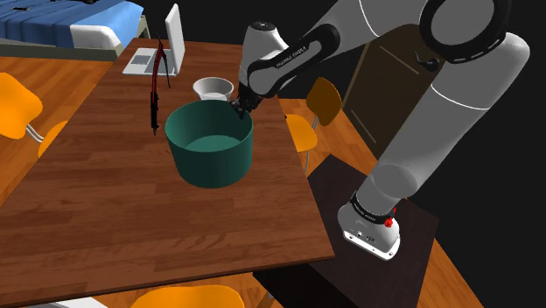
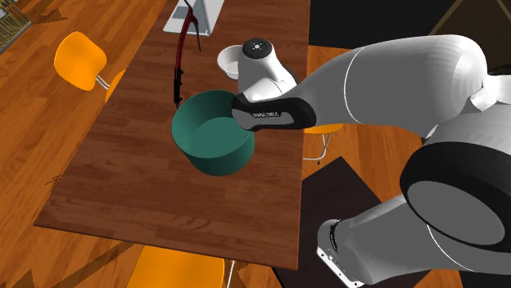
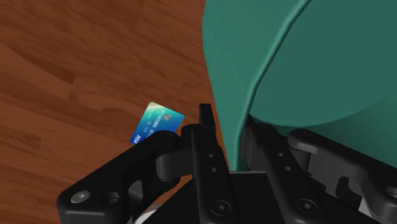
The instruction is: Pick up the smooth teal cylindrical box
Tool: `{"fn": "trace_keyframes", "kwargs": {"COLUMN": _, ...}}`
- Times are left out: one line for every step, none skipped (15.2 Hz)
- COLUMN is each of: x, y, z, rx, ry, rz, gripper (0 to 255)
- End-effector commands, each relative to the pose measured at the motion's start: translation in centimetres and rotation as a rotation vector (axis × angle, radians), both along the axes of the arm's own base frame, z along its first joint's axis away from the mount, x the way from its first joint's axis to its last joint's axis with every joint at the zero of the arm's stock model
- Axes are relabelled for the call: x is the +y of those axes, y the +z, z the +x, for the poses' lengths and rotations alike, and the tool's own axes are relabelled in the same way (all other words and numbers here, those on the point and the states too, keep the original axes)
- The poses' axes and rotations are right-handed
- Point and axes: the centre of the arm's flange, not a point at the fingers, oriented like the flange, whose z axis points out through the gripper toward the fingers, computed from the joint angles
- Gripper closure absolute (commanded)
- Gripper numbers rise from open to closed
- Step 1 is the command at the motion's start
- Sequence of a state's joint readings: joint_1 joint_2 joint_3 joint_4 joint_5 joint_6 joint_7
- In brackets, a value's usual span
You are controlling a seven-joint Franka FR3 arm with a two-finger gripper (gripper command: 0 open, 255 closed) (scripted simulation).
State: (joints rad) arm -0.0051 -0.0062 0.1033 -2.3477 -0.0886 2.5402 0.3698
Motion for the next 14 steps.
{"fn": "trace_keyframes", "kwargs": {"x": 0.0, "y": 1.1, "z": 0.0, "rx": -0.003, "ry": 0.001, "rz": 0.000, "gripper": 255}}
{"fn": "trace_keyframes", "kwargs": {"x": 0.0, "y": 1.6, "z": 0.0, "rx": -0.003, "ry": 0.001, "rz": 0.000, "gripper": 255}}
{"fn": "trace_keyframes", "kwargs": {"x": 0.0, "y": 2.2, "z": 0.0, "rx": -0.003, "ry": 0.001, "rz": 0.000, "gripper": 255}}
{"fn": "trace_keyframes", "kwargs": {"x": 0.0, "y": 2.7, "z": 0.0, "rx": -0.003, "ry": 0.001, "rz": 0.000, "gripper": 255}}
{"fn": "trace_keyframes", "kwargs": {"x": 0.0, "y": 3.2, "z": 0.0, "rx": -0.003, "ry": 0.001, "rz": 0.000, "gripper": 255}}
{"fn": "trace_keyframes", "kwargs": {"x": 0.0, "y": 3.7, "z": 0.0, "rx": -0.003, "ry": 0.001, "rz": 0.000, "gripper": 255}}
{"fn": "trace_keyframes", "kwargs": {"x": 0.0, "y": 4.3, "z": 0.0, "rx": -0.003, "ry": 0.001, "rz": 0.000, "gripper": 255}}
{"fn": "trace_keyframes", "kwargs": {"x": 0.0, "y": 4.8, "z": 0.0, "rx": -0.003, "ry": 0.001, "rz": 0.000, "gripper": 255}}
{"fn": "trace_keyframes", "kwargs": {"x": 0.0, "y": 5.3, "z": 0.0, "rx": -0.003, "ry": 0.001, "rz": 0.000, "gripper": 255}}
{"fn": "trace_keyframes", "kwargs": {"x": 0.0, "y": 5.8, "z": 0.0, "rx": -0.003, "ry": 0.001, "rz": 0.000, "gripper": 255}}
{"fn": "trace_keyframes", "kwargs": {"x": 0.0, "y": 6.4, "z": 0.0, "rx": -0.003, "ry": 0.001, "rz": 0.000, "gripper": 255}}
{"fn": "trace_keyframes", "kwargs": {"x": 0.0, "y": 6.9, "z": 0.0, "rx": -0.003, "ry": 0.001, "rz": 0.000, "gripper": 255}}
{"fn": "trace_keyframes", "kwargs": {"x": 0.0, "y": 7.0, "z": 0.0, "rx": -0.003, "ry": 0.001, "rz": 0.000, "gripper": 255}}
{"fn": "trace_keyframes", "kwargs": {"x": 0.0, "y": 7.0, "z": 0.0, "rx": -0.003, "ry": 0.001, "rz": 0.000, "gripper": 255}}
